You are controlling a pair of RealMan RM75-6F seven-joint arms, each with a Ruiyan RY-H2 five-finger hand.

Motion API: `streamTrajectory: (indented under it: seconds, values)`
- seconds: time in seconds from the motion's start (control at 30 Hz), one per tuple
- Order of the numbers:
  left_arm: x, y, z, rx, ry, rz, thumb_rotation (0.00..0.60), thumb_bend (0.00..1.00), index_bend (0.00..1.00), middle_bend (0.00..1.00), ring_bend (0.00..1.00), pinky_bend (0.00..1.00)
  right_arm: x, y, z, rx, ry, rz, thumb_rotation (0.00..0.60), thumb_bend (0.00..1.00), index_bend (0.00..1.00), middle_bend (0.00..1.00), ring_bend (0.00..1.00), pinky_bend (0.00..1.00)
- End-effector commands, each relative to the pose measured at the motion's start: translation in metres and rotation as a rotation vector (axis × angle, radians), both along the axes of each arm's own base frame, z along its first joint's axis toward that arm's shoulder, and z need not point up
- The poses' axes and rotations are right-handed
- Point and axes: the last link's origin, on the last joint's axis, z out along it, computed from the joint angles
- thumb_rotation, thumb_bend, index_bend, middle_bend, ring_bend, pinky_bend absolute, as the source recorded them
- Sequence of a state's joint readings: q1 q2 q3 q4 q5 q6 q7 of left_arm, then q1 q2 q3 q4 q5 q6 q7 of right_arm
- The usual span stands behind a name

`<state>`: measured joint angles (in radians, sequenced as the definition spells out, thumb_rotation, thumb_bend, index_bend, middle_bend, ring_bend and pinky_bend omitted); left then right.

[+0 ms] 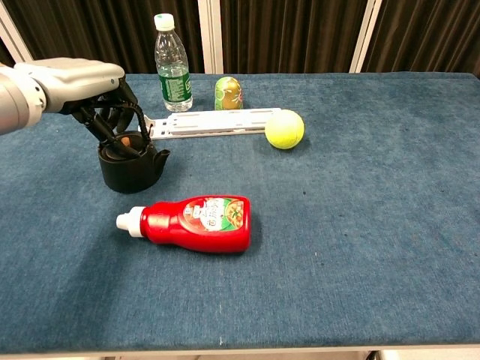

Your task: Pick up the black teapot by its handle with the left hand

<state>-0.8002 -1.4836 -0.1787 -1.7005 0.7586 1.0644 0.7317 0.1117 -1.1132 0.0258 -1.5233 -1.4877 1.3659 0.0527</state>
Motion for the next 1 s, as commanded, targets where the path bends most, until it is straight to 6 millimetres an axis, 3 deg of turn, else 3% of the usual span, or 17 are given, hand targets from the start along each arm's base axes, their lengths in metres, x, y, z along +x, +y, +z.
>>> streamTrajectory:
  seconds: [0.03, 0.37, 0.57, 0.83, 1.0]
  values:
    - [-0.002, 0.0, -0.002, -0.022, -0.028, 0.02, 0.452, 0.06, 0.73, 0.76, 0.64, 0.02, 0.0, 0.0, 0.0, 0.0, 0.0, 0.0, 0.6, 0.18, 0.0, 0.0, 0.0, 0.0]
    - [-0.011, 0.002, -0.003, -0.062, -0.12, 0.083, 0.338, 0.05, 0.95, 0.99, 0.85, 0.02, 0.001, -0.001, 0.002, -0.011, -0.001, -0.002, 0.6, 0.18, 0.0, 0.0, 0.0, 0.0]
    - [-0.016, 0.006, 0.0, -0.041, -0.172, 0.101, 0.264, 0.04, 1.0, 1.0, 0.94, 0.03, 0.002, 0.0, 0.003, -0.018, -0.001, -0.004, 0.6, 0.18, 0.0, 0.0, 0.0, 0.0]
    - [-0.018, 0.01, 0.016, 0.053, -0.257, 0.101, 0.264, 0.02, 1.0, 1.0, 1.0, 0.07, 0.002, 0.001, 0.003, -0.02, 0.0, -0.01, 0.6, 0.18, 0.0, 0.0, 0.0, 0.0]
    - [-0.02, 0.012, 0.028, 0.119, -0.272, 0.102, 0.255, 0.02, 1.0, 1.0, 1.0, 0.16, 0.001, 0.003, 0.002, -0.018, -0.002, -0.016, 0.6, 0.18, 0.0, 0.0, 0.0, 0.0]
